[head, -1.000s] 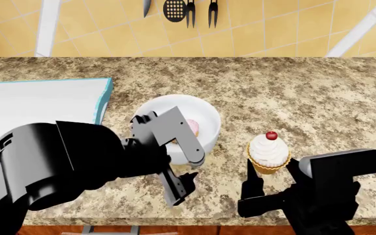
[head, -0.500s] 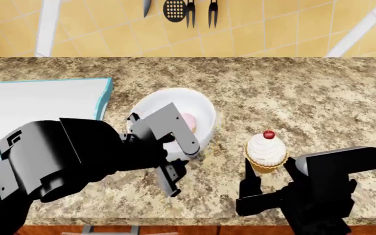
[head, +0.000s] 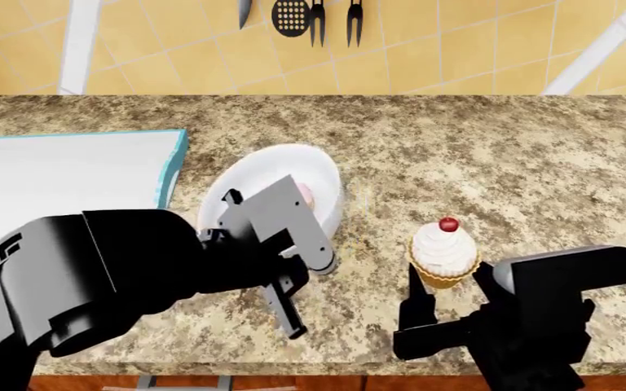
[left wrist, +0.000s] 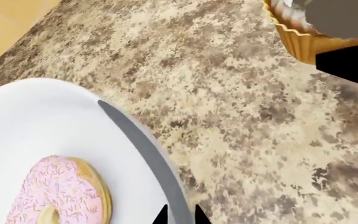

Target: Pick up the bowl with donut and place it on the tray. Pick up the cupcake and place it on the tray.

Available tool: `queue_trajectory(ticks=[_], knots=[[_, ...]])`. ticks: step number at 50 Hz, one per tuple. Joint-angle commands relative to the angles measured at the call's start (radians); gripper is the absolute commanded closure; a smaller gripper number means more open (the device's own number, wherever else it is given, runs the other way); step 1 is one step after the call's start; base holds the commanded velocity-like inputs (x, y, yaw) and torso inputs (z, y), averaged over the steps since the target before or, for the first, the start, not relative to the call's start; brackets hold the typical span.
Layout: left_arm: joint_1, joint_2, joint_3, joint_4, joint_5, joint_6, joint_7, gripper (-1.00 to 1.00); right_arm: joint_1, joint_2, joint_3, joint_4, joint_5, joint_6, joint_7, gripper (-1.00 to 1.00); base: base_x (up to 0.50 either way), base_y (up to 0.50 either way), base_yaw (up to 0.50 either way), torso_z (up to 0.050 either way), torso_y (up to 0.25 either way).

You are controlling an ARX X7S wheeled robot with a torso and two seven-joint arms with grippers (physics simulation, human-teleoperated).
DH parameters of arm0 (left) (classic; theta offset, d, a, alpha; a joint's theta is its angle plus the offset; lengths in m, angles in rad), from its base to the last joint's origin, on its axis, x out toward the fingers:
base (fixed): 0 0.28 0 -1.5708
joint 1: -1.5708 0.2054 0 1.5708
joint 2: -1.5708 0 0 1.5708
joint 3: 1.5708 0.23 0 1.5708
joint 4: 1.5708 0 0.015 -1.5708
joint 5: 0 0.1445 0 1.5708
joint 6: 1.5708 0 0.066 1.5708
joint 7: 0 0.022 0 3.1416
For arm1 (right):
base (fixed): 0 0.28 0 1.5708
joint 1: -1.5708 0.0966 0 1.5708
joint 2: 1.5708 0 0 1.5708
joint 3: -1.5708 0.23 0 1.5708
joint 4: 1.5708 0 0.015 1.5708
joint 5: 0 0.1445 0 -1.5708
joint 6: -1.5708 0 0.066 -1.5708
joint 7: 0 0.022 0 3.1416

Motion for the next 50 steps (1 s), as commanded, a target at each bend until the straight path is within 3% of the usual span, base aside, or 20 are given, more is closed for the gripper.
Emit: queue_trajectory(ticks=[1,12,24,36,50], knots=[[-0.003,-0.018,-0.032,0.057,-0.053,0.021,0.002,1.00,-0.001,0.002,0.008,-0.007,-0.017,0.004,-0.002,1.00,0.00,0.00,0.00,0.000,0.000],[-0.047,-0.051,-0.107,0.154,-0.145,-0.044,-0.086,1.00,0.063,-0.022,0.001,-0.001,-0.012,0.037,-0.001,1.00,0.00,0.00,0.00,0.000,0.000],[-0.123,-0.076,-0.095,0.254,-0.110,-0.096,-0.150,1.00,0.108,-0.035,0.004,0.002,-0.007,0.052,-0.004,1.00,0.00,0.00,0.00,0.000,0.000],[-0.218,-0.088,-0.026,0.329,-0.037,-0.154,-0.155,1.00,0.099,-0.022,0.015,-0.018,-0.016,0.039,0.001,1.00,0.00,0.00,0.00,0.000,0.000],[-0.324,-0.110,0.059,0.306,0.016,-0.192,-0.065,1.00,0.238,-0.013,0.040,-0.001,0.049,0.096,0.025,1.00,0.00,0.00,0.00,0.000,0.001]])
